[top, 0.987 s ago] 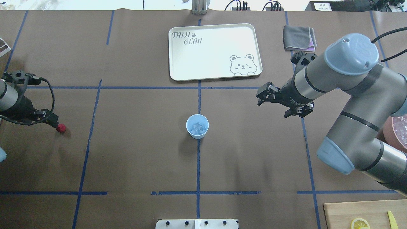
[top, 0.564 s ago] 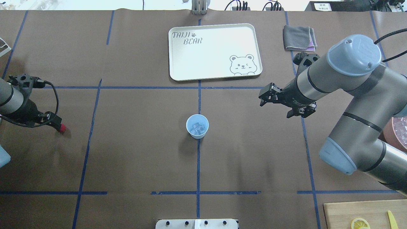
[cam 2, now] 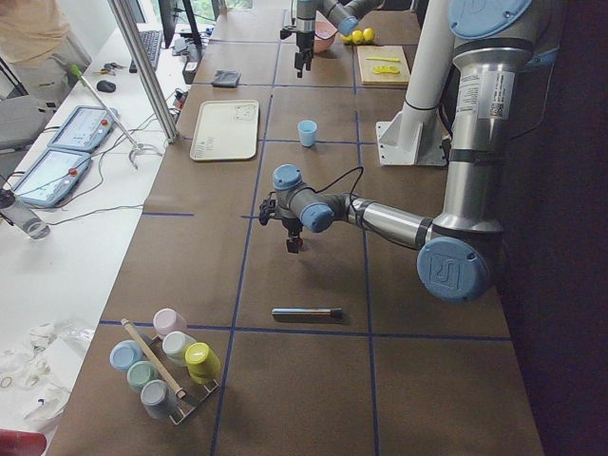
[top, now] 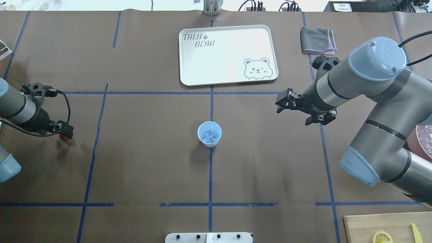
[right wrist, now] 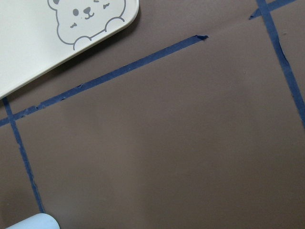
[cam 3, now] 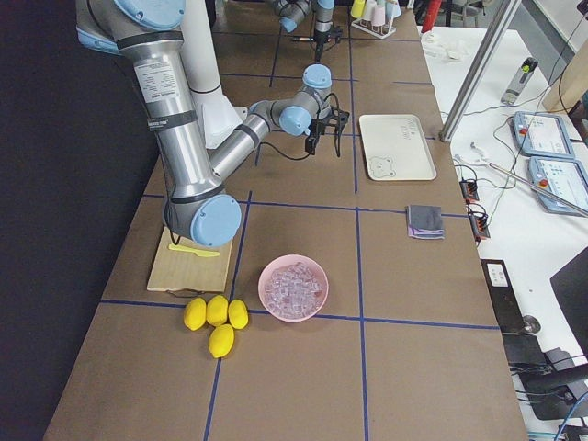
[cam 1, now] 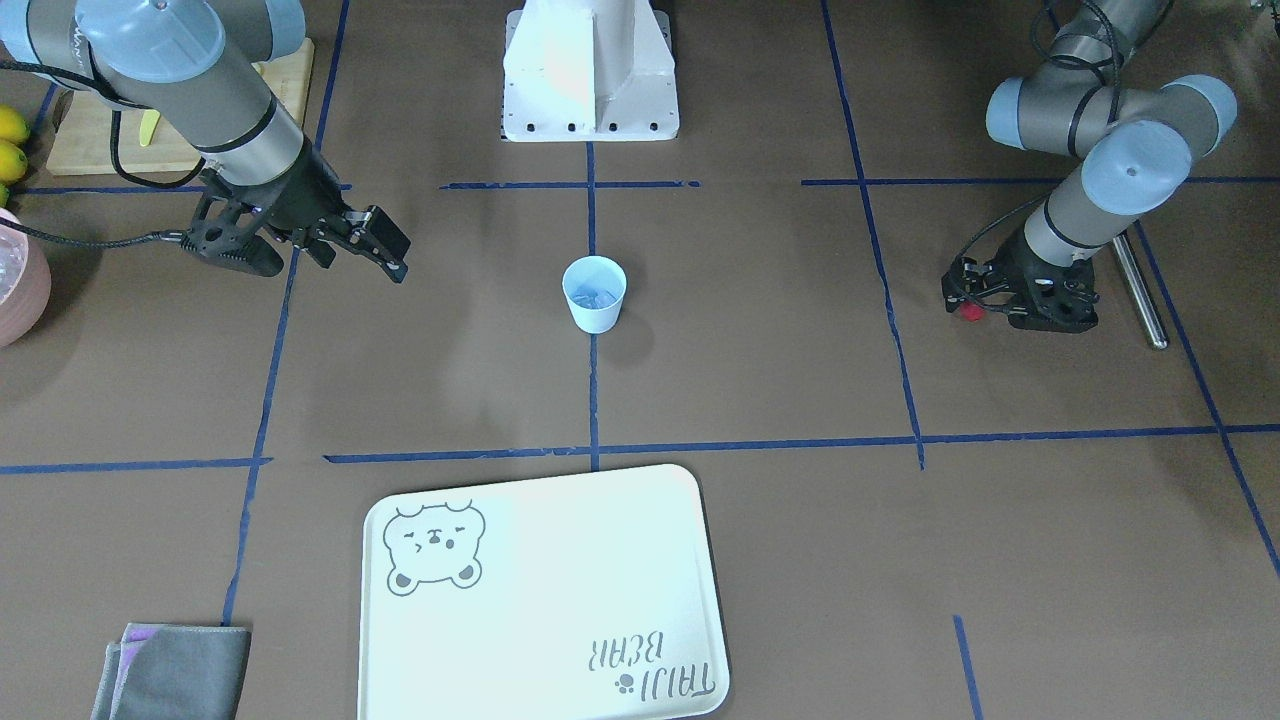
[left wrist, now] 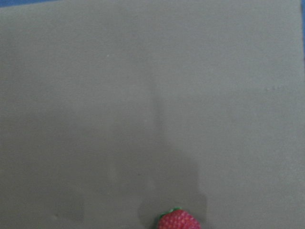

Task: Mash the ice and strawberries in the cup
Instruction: 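Grasp the red strawberry with the left gripper while the right arm draws back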

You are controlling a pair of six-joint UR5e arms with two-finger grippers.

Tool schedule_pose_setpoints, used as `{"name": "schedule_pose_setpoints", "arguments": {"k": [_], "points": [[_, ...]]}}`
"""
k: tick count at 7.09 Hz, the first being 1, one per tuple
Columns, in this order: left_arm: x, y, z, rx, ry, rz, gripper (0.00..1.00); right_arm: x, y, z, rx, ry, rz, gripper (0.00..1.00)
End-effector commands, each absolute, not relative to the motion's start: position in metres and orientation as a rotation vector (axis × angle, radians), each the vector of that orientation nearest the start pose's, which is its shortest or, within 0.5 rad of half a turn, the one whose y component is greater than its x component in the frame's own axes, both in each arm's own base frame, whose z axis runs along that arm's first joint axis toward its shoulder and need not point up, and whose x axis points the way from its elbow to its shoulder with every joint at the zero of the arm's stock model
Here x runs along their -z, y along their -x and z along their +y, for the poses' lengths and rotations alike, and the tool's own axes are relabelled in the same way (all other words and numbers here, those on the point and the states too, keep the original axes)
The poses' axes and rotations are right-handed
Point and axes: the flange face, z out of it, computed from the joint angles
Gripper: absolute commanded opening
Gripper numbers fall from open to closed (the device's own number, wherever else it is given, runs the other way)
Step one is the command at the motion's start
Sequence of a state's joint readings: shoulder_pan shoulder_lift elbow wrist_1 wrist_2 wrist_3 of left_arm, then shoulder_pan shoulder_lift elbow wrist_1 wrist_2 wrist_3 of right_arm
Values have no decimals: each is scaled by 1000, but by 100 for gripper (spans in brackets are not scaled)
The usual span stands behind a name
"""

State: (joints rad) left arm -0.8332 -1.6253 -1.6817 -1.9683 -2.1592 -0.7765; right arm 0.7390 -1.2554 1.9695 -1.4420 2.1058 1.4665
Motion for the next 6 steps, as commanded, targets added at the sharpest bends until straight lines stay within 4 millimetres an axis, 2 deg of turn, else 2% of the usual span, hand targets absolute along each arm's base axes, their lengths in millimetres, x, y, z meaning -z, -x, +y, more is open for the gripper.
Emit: {"name": "schedule_pose_setpoints", "arguments": {"k": [1, 2, 3, 4, 5, 6], "points": [[-537, -307, -450, -131, -3, 795, 5, -292, 358, -437, -358, 123, -960, 100], [-532, -307, -451, -132, -11, 800, 0, -292, 357, -438, -359, 124, -961, 100], [-527, -308, -452, -125, -14, 807, 0, -292, 357, -438, -359, 124, -961, 100], [-507, -310, -454, -116, -30, 832, 0, -290, 353, -439, -364, 124, -965, 100], [-458, -313, -456, -70, -52, 896, 0, -289, 344, -437, -369, 120, -968, 100], [-397, -328, -459, -37, -79, 975, 0, -296, 330, -433, -381, 118, -966, 100]]}}
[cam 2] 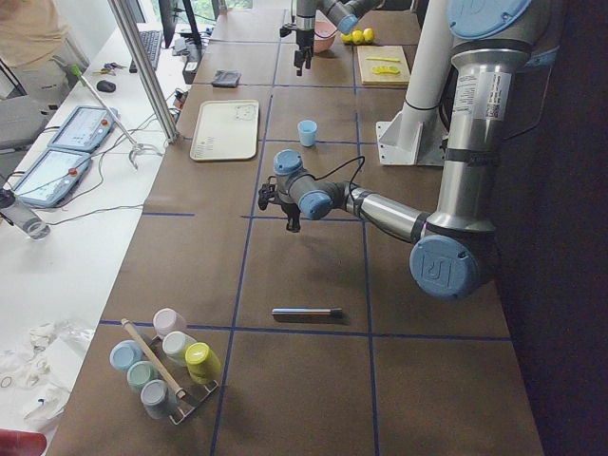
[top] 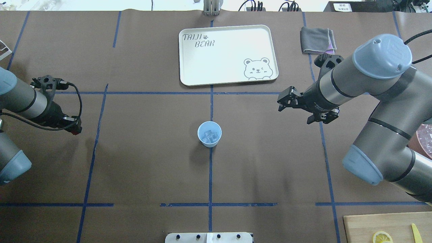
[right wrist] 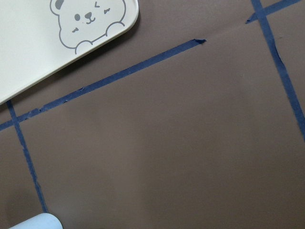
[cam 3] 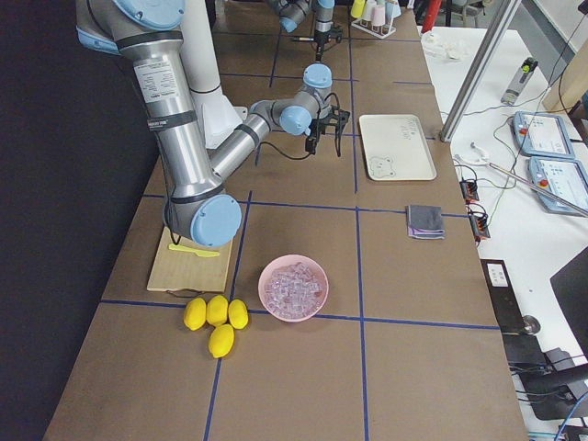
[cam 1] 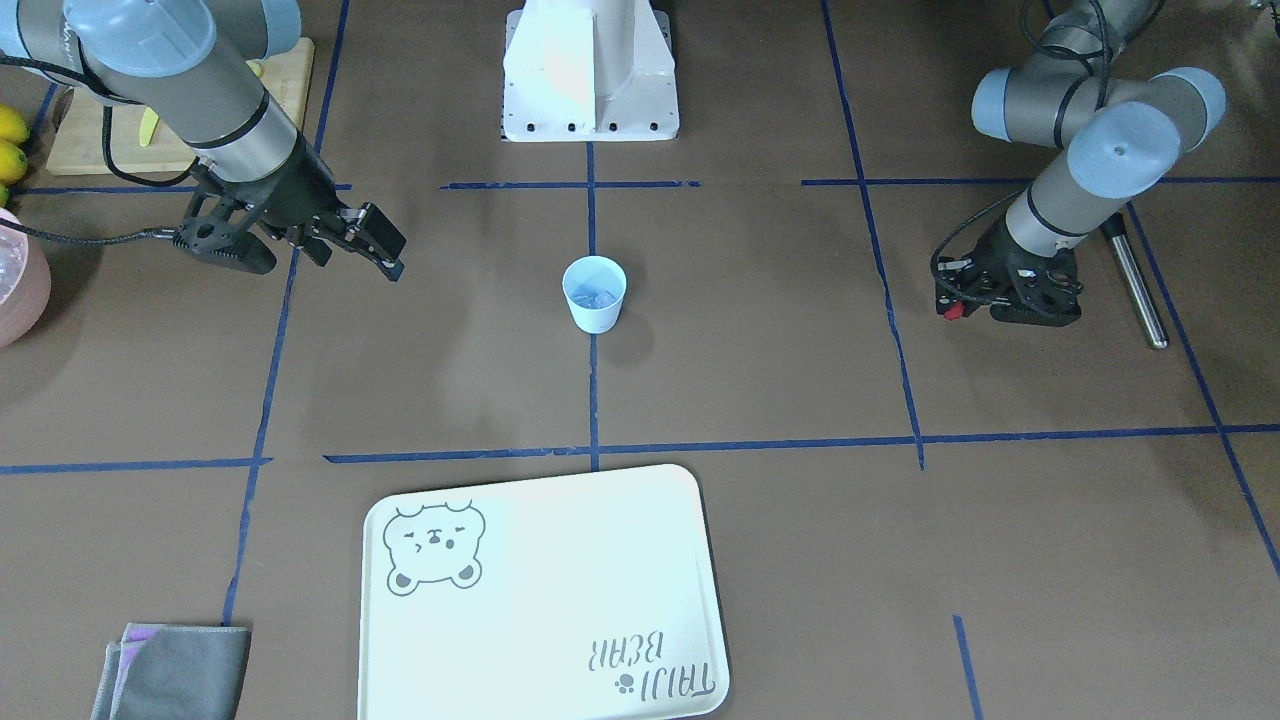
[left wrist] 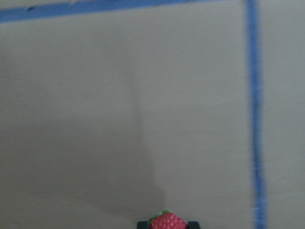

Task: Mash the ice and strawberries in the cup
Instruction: 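Carry the strawberry over the blue cup and open the left gripper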

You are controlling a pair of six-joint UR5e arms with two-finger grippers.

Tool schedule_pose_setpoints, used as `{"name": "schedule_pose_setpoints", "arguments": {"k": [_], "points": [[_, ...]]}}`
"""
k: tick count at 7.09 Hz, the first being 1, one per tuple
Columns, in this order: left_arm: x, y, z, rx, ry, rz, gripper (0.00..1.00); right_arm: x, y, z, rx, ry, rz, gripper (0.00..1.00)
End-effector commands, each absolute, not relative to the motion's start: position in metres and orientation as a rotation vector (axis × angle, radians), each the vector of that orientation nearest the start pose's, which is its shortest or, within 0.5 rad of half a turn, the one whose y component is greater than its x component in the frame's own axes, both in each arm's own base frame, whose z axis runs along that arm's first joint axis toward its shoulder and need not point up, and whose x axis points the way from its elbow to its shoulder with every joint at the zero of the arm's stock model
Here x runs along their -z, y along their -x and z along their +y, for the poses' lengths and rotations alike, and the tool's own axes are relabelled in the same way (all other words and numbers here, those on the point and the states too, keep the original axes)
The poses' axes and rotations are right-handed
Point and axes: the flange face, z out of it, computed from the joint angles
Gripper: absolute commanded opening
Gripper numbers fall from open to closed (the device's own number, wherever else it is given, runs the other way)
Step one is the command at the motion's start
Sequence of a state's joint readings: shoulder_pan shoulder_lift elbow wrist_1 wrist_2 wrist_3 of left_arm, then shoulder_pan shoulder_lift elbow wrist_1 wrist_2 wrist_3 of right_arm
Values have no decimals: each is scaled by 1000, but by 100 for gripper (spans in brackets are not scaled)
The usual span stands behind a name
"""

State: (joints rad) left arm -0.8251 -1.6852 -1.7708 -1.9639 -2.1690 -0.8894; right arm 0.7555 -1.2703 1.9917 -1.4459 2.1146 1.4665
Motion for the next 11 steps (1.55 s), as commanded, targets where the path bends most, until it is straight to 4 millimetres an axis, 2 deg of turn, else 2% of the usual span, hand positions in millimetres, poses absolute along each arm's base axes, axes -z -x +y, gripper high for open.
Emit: {"name": "schedule_pose_setpoints", "arguments": {"k": [1, 2, 3, 5, 6, 7, 8, 9, 10, 11], "points": [[-339, -352, -453, -19, -67, 1063, 0, -303, 319, -431, -395, 120, -959, 100], [-269, -383, -442, 8, -34, 1162, 0, -310, 314, -430, -405, 123, -950, 100], [-214, -421, -421, 1, 5, 1231, 0, -311, 314, -430, -404, 123, -948, 100], [-164, -475, -385, 32, -2, 1276, 0, -310, 312, -429, -405, 121, -952, 100], [-157, -498, -375, 47, -42, 1273, 0, -310, 313, -429, -404, 122, -952, 100], [-161, -510, -379, 68, -76, 1265, 0, -312, 313, -429, -405, 123, -949, 100], [-165, -534, -389, 68, -87, 1278, 0, -311, 313, -429, -405, 121, -950, 100], [-173, -545, -397, 74, -100, 1279, 1, -311, 313, -429, -406, 120, -950, 100], [-176, -547, -399, 84, -112, 1275, 10, -310, 313, -429, -404, 120, -953, 100], [-182, -547, -397, 81, -109, 1268, 37, -310, 313, -429, -404, 120, -953, 100]]}}
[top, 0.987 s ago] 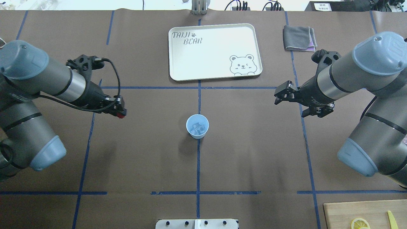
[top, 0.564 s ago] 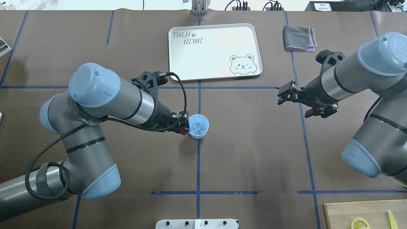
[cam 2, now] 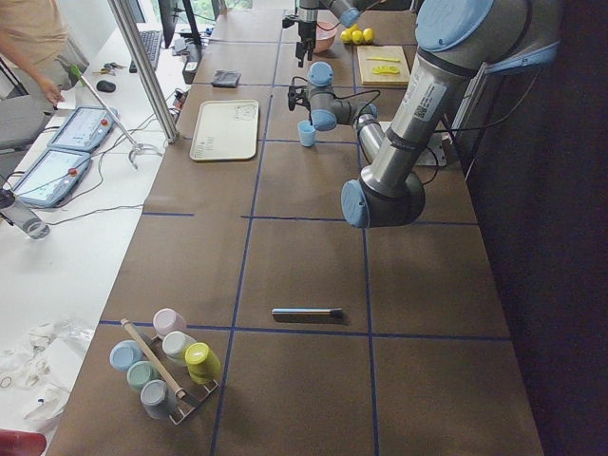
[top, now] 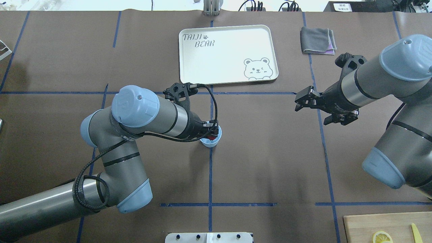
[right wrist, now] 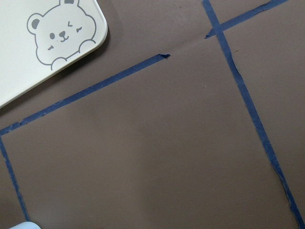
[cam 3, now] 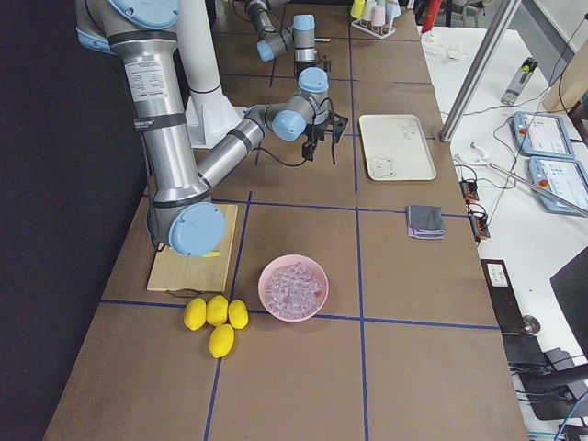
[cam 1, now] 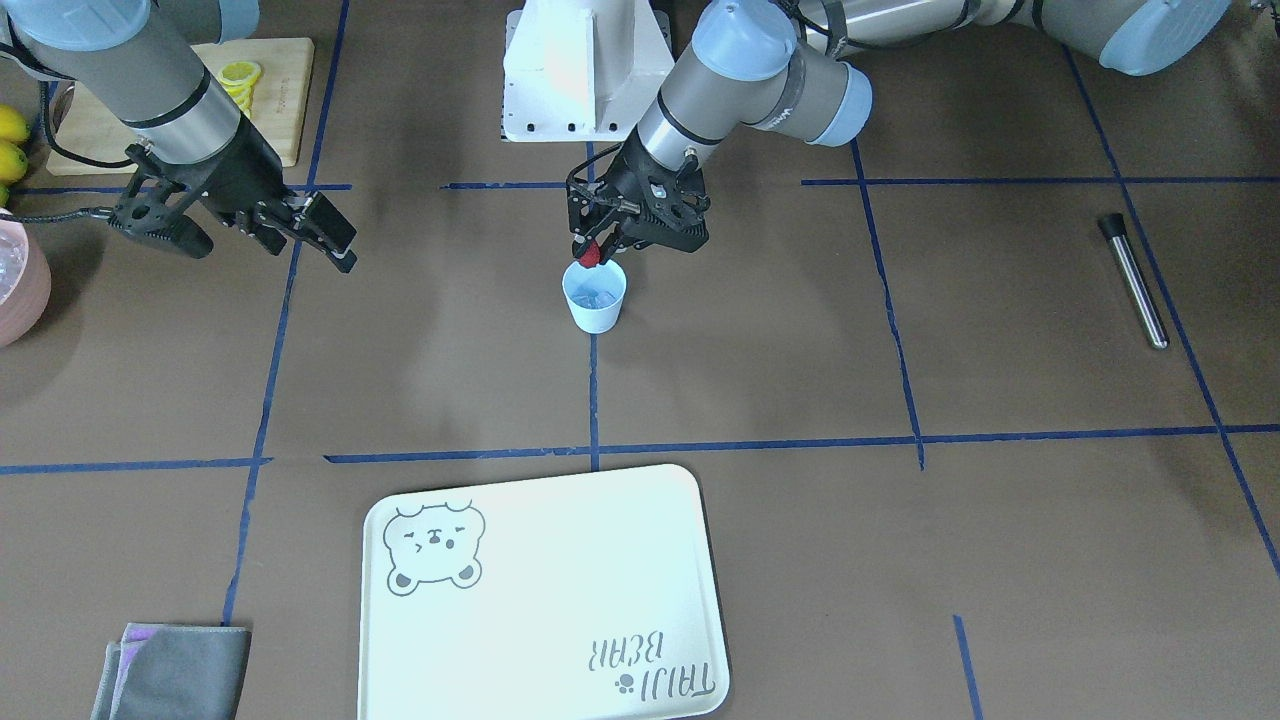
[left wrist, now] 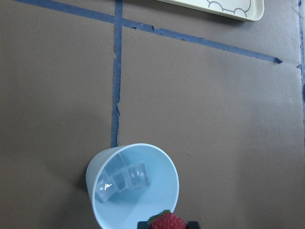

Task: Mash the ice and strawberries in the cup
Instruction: 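Carry the strawberry over the blue cup and open the left gripper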

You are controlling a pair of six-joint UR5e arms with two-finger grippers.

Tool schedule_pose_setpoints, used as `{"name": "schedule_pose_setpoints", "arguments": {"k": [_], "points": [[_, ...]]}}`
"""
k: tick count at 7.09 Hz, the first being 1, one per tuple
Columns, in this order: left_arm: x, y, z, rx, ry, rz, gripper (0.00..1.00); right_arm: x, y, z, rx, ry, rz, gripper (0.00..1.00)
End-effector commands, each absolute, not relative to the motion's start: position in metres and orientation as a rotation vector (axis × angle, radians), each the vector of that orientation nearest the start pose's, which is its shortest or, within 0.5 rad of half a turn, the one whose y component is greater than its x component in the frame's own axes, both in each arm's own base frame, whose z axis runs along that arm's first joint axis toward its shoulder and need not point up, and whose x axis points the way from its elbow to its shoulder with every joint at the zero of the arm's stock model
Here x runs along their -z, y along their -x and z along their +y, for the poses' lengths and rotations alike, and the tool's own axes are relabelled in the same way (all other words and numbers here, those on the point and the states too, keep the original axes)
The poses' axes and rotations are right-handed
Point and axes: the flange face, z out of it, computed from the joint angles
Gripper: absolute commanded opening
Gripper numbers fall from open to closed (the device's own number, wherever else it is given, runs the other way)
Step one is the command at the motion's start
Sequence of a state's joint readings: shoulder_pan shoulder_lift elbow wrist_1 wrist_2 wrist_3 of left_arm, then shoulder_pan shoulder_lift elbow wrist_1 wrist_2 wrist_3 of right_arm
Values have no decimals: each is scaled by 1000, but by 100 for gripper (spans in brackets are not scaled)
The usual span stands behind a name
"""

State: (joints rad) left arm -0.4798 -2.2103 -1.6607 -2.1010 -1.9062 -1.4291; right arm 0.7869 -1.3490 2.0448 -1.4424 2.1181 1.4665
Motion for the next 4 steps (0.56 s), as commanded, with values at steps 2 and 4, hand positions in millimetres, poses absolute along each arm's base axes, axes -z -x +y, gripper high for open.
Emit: {"name": "schedule_pose_setpoints", "arguments": {"k": [2, 4], "points": [[-181, -546, -396, 77, -113, 1272, 79, -311, 313, -429, -405, 120, -952, 100], [-186, -538, -400, 85, -120, 1266, 81, -312, 313, -430, -406, 123, -948, 100]]}}
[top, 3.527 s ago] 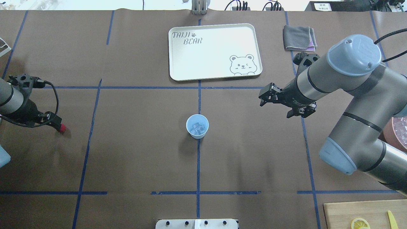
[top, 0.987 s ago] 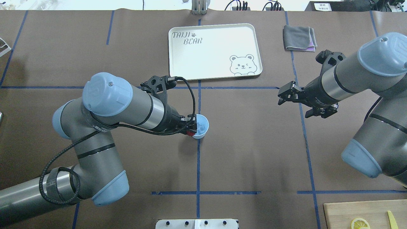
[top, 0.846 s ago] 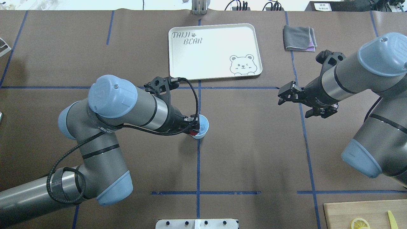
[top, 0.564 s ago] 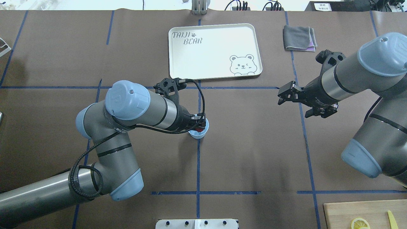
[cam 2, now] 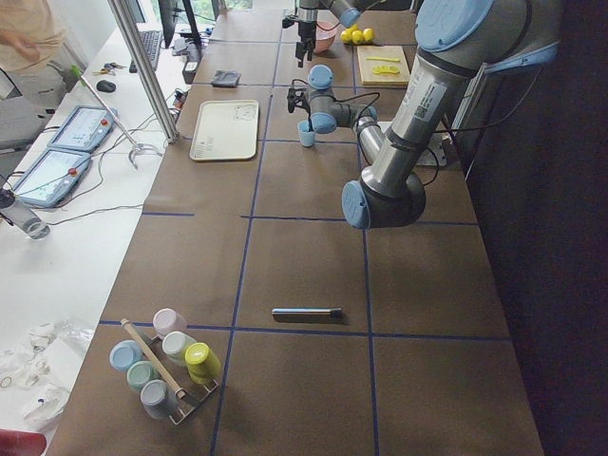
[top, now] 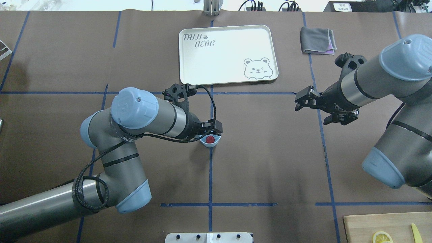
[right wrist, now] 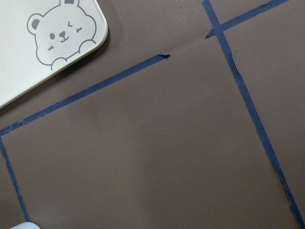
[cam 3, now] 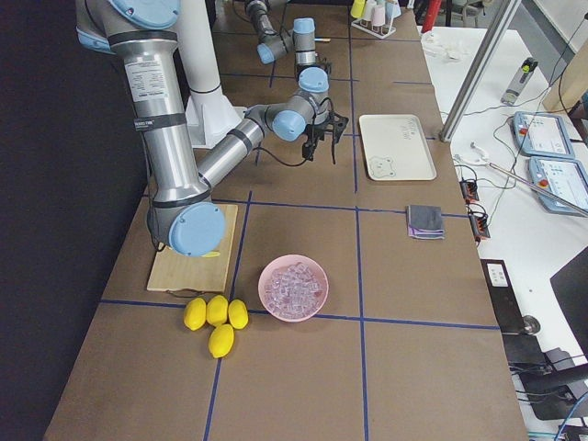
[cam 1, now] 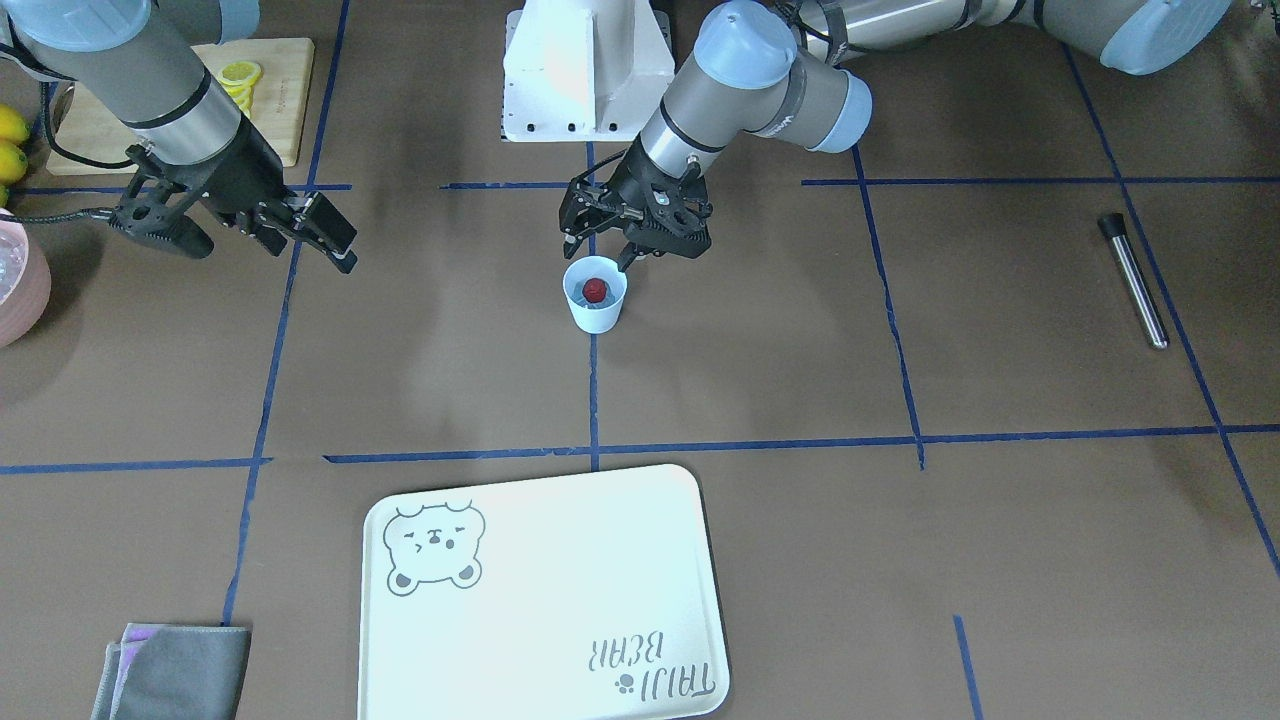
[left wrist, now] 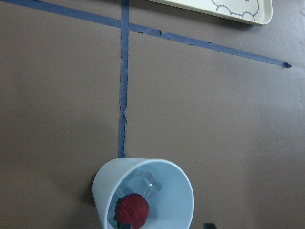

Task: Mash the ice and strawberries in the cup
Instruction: 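Carry the strawberry over the blue cup and open the left gripper, then withdraw the left arm from the cup while the right arm moves toward the bowl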

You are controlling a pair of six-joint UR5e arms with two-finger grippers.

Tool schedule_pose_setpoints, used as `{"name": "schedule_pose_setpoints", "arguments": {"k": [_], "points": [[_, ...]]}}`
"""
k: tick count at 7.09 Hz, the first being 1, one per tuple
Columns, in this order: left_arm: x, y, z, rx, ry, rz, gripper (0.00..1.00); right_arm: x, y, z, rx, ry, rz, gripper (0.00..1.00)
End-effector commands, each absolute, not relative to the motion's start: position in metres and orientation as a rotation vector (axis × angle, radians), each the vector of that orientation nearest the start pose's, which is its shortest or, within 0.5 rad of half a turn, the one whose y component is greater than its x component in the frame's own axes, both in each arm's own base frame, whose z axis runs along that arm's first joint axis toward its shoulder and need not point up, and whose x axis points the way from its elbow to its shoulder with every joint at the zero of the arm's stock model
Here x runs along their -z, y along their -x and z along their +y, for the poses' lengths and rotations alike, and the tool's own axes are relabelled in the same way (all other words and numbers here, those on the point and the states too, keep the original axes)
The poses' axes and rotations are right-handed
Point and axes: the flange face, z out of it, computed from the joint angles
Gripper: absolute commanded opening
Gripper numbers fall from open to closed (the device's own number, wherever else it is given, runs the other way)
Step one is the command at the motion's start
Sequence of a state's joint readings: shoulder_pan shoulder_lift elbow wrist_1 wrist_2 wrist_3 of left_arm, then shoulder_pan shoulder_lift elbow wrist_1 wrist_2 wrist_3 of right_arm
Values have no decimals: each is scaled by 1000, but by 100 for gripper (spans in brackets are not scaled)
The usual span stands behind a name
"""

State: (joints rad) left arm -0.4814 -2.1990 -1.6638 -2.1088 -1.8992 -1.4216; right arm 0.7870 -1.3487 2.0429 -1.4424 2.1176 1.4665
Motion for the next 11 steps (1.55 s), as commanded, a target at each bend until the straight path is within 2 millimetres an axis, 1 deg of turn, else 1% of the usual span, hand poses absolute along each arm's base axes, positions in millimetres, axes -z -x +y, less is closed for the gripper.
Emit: {"name": "schedule_pose_setpoints", "arguments": {"k": [1, 2, 3, 4, 5, 6, 7, 8, 9, 10, 11], "points": [[-212, -507, -398, 92, -123, 1248, 79, -314, 312, -429, -409, 123, -945, 100], [-237, -469, -400, 69, -114, 1232, 77, -321, 299, -430, -427, 121, -939, 100], [-266, -430, -425, 48, -106, 1205, 77, -336, 275, -435, -420, 93, -925, 100], [-322, -380, -444, -6, -121, 1142, 77, -359, 249, -439, -366, 66, -902, 100], [-392, -325, -450, -84, -159, 1050, 77, -375, 229, -443, -343, 40, -882, 100], [-457, -275, -449, -132, -187, 953, 77, -385, 220, -441, -348, 41, -870, 100], [-512, -232, -448, -190, -208, 869, 76, -398, 204, -433, -333, 40, -856, 100], [-565, -188, -458, -192, -207, 798, 76, -414, 175, -431, -298, 40, -860, 100], [-604, -150, -470, -155, -194, 751, 76, -431, 148, -429, -273, 36, -860, 100], [-628, -133, -473, -111, -168, 727, 76, -435, 143, -428, -267, 33, -857, 100], [-646, -130, -473, -96, -138, 713, 76, -435, 143, -428, -266, 33, -857, 100]]}}
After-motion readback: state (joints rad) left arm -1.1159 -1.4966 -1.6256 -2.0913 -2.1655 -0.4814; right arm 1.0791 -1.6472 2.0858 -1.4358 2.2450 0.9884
